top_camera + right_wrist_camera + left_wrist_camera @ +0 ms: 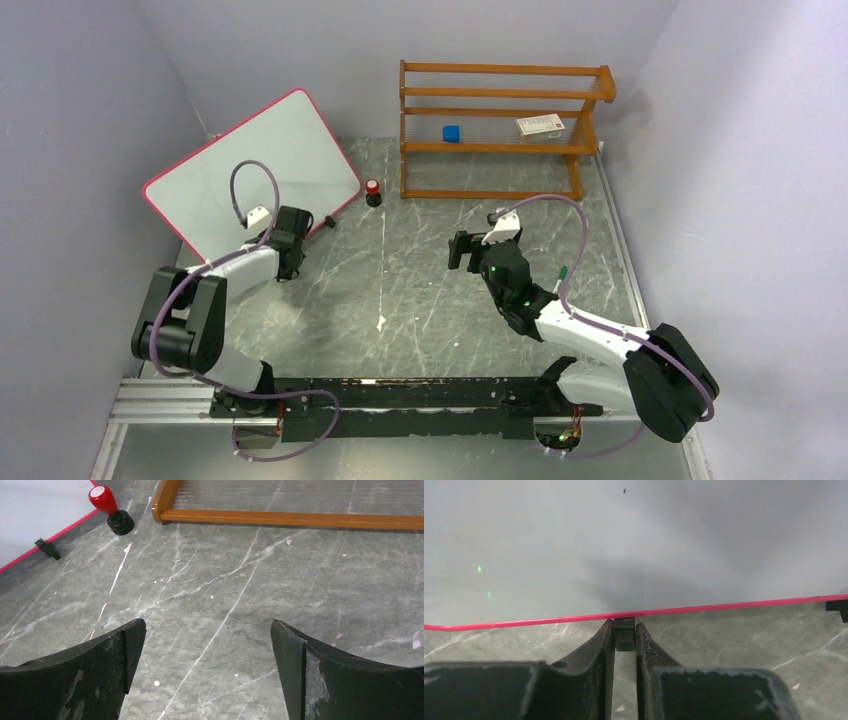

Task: Write a sentence on the whiteboard
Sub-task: Move the whiteboard to the center of the board.

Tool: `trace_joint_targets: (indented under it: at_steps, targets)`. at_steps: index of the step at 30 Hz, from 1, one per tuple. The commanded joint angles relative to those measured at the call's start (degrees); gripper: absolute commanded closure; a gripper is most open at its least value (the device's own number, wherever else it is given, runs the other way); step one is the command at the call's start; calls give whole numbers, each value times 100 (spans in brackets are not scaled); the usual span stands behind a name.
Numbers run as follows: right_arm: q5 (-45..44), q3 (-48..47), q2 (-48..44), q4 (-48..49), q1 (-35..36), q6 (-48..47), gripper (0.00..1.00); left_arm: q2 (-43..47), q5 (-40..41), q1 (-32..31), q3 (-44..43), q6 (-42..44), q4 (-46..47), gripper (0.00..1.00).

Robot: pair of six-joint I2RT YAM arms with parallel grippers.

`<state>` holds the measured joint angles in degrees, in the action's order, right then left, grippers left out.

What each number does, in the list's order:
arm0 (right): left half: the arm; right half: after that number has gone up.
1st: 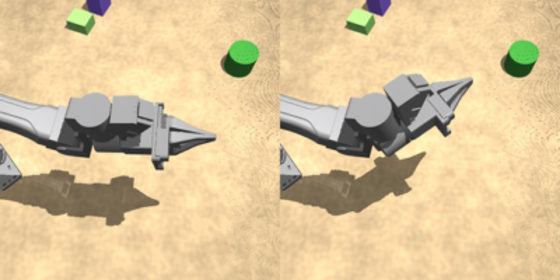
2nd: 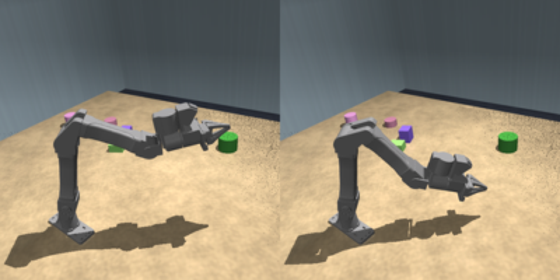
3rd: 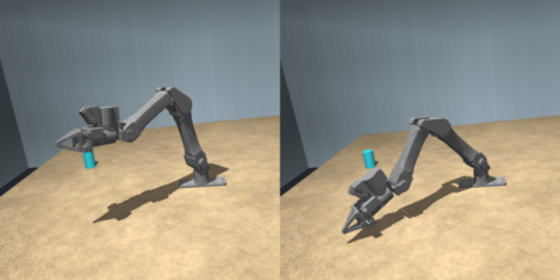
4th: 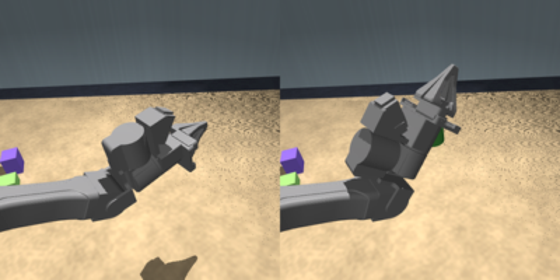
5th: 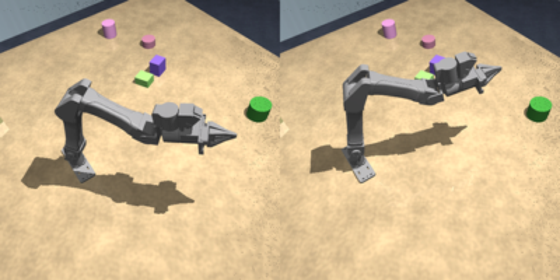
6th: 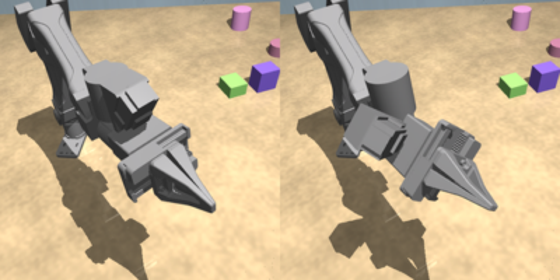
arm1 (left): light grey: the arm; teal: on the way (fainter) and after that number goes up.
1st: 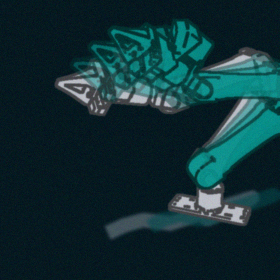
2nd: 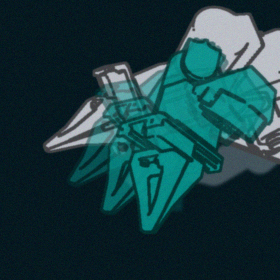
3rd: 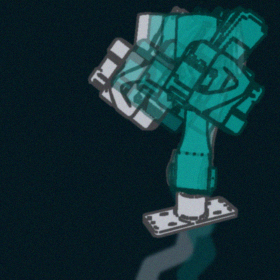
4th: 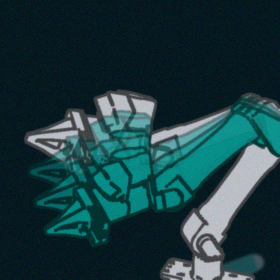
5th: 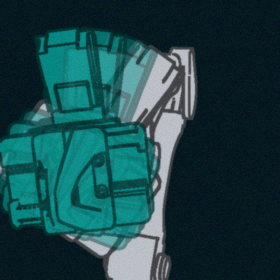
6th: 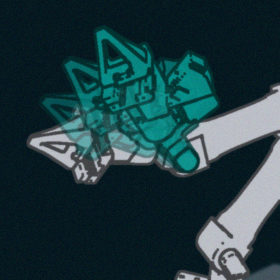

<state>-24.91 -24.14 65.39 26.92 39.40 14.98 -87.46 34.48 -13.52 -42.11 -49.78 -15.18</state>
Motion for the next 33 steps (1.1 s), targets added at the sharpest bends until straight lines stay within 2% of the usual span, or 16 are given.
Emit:
trace_joint_targets:
  at_steps: [1, 6, 11, 20, 27, 33]
  targets:
    - [-138, 84, -88, 241, 32, -75, 0, 520, -66, -10, 577, 7, -547, 95]
    - [-77, 89, -87, 242, 30, -51, 0, 1124, -37, -10, 995, -242, -967, 95]
    - [-76, 87, -32, 260, 25, -47, 0, 1445, -381, -161, 1270, -60, -852, 95]
    - [-81, 69, 26, 244, 32, -30, 0, 1488, -407, -1358, 1234, -477, -871, 95]
    - [-69, 54, 25, 205, 32, 6, 0, 1626, -603, -1989, 1439, -1142, -808, 95]
    - [-162, -15, -24, 48, 33, 111, 0, 1201, -421, -2928, 1048, -1649, -824, 95]
